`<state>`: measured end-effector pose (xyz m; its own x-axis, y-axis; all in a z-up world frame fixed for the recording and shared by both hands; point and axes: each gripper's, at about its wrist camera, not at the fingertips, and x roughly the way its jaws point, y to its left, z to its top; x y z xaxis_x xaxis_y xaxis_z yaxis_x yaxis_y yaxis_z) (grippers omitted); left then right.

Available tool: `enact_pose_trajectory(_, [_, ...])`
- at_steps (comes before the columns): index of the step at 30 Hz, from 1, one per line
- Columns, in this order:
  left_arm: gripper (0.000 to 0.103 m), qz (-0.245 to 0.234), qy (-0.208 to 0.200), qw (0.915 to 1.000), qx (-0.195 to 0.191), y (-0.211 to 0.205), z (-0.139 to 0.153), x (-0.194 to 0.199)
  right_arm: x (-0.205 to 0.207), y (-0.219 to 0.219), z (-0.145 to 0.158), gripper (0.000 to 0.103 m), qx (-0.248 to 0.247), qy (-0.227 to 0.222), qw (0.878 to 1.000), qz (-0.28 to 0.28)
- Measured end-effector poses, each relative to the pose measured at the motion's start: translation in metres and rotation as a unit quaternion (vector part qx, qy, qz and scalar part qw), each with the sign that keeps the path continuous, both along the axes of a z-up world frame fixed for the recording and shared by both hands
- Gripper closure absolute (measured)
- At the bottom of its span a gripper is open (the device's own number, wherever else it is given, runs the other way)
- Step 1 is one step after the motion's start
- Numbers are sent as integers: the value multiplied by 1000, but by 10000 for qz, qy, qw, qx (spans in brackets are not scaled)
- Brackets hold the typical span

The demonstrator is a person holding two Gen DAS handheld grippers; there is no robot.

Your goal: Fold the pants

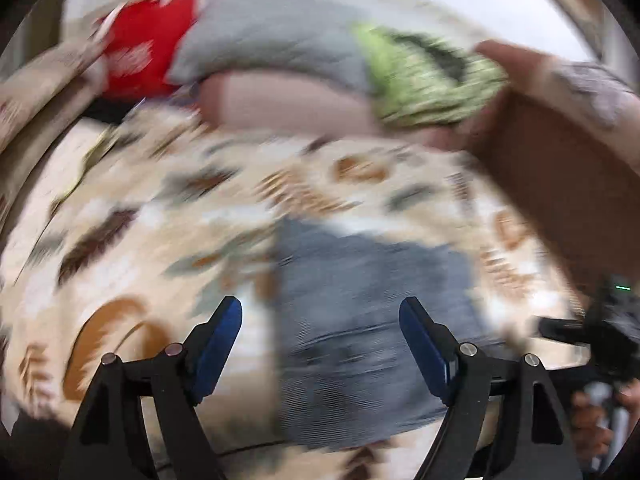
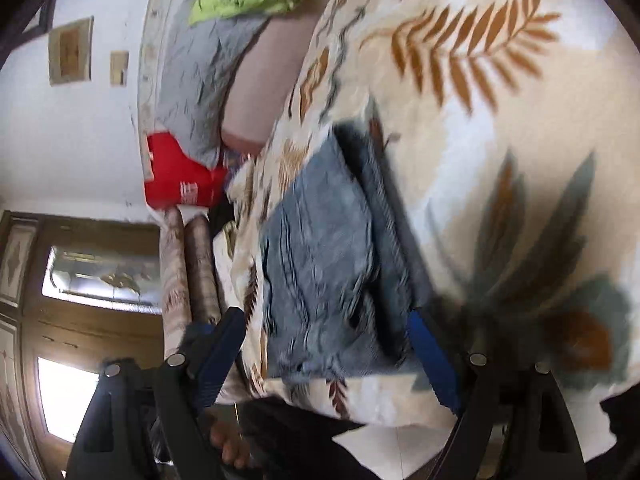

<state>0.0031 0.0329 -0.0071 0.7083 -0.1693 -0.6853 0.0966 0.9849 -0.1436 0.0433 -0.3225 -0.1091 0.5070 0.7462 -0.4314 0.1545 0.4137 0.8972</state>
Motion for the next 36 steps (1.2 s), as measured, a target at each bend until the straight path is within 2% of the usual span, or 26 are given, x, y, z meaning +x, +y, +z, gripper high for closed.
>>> enact_pose_trajectory(3, [22,115,321,9993,-138,15,-22,11,-3,13,10,18,-216,-5,9998,-6])
enact_pose_trajectory(6, [22,-110,581,9982,-20,11,-47,13,-12,15,34,18,-519,-219,9983,-176])
enact_pose_trajectory(8, [22,-253,632,9977,56,6,-58,11,-17,17,51,18,-593,-428,9970,-265])
enact_pose_trajectory(10, [22,-237,574,9980,84,4,-61,5,-15,26,57,18,-464,-630,9969,-25])
enact_pose_trajectory(12, [22,-260,583,9979,53,5,-61,4,-9,36,44,18,-509,-512,9973,124])
enact_pose_trajectory(13, [22,-280,583,9979,3,7,-57,3,-4,38,19,18,-609,-120,9980,91])
enact_pose_trajectory(14, [22,-278,555,9981,-18,8,-55,9,-2,36,0,23,-655,246,9976,3])
enact_pose_trajectory(15, [22,-266,473,9985,-21,9,-48,8,-3,32,-27,25,-317,513,9981,-138])
enact_pose_trajectory(16, [22,-256,326,9991,-11,8,-44,9,-7,28,-31,26,-113,417,9987,-285])
enact_pose_trajectory(17, [22,-234,132,9996,31,8,-37,6,-10,24,-26,26,-14,392,9987,-313])
enact_pose_trajectory(19, [21,-265,67,9995,143,3,-38,10,-10,24,-14,25,-244,396,9987,-223])
enact_pose_trajectory(22, [21,-450,542,9959,572,-13,-64,18,-10,23,-4,25,-236,328,9989,-219])
enact_pose_trajectory(23, [21,-408,496,9960,619,-14,-71,17,-10,23,-4,25,-176,359,9990,-214])
enact_pose_trajectory(25, [19,-374,374,9971,546,-11,-72,14,-7,23,-11,25,-92,537,9983,-231])
enact_pose_trajectory(27, [19,-385,415,9971,501,-10,-72,15,-4,22,-20,25,39,664,9973,-298])
enact_pose_trajectory(32, [18,-370,367,9976,460,-8,-73,13,11,28,-24,26,-82,919,9953,-287])
enact_pose_trajectory(33, [18,-370,356,9977,440,-7,-73,12,12,29,-22,27,-150,931,9952,-279])
enact_pose_trajectory(34, [17,-364,353,9978,430,-7,-73,13,15,31,-20,43,-295,925,9950,-230])
enact_pose_trajectory(35, [16,-347,360,9979,414,-6,-74,13,17,33,-17,67,-545,936,9940,-177])
enact_pose_trajectory(36, [16,-344,370,9979,397,-6,-74,14,19,36,-16,77,-747,971,9924,-117])
